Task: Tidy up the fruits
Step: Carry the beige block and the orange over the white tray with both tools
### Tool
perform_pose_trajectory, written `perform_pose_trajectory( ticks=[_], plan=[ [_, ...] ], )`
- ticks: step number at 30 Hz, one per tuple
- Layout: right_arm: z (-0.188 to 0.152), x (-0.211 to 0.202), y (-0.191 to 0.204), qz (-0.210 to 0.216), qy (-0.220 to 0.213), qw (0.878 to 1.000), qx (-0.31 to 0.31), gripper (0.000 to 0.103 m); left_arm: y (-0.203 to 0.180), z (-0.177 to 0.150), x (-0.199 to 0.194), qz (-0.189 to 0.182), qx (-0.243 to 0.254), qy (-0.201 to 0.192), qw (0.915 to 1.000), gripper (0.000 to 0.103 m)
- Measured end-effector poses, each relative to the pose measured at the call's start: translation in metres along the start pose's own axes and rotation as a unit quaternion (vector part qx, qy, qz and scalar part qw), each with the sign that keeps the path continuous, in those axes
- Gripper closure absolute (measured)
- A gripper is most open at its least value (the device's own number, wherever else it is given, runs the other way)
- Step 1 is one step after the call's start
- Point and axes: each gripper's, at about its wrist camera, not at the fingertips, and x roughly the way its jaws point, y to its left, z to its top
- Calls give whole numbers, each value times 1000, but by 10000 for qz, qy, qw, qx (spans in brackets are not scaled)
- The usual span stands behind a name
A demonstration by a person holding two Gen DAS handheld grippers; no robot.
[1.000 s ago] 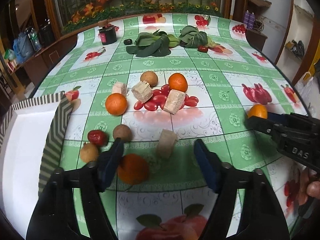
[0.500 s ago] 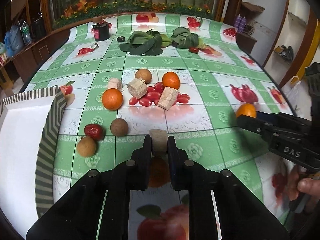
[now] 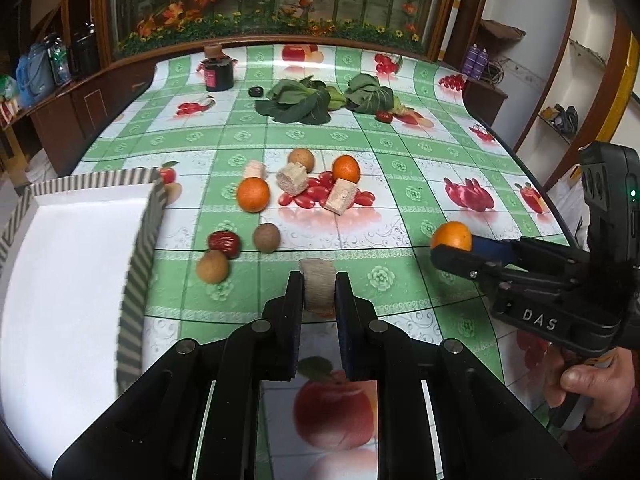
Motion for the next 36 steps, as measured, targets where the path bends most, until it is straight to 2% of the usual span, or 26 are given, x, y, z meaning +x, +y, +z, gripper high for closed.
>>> perform_pose_trajectory(
  ticks=[20, 28, 36],
  plan=[
    [24, 19, 101, 574, 63, 9954, -764, 70, 85, -5, -53, 1023, -490, -230, 9933, 88],
    [36, 33, 145, 758, 116, 9902, -1165, 70, 125, -7, -56, 1337, -725, -166, 9882, 88],
    [44, 47, 176, 891, 198, 9860, -1393, 70, 156, -2, -53, 1449, -969, -71, 9847, 88]
  ],
)
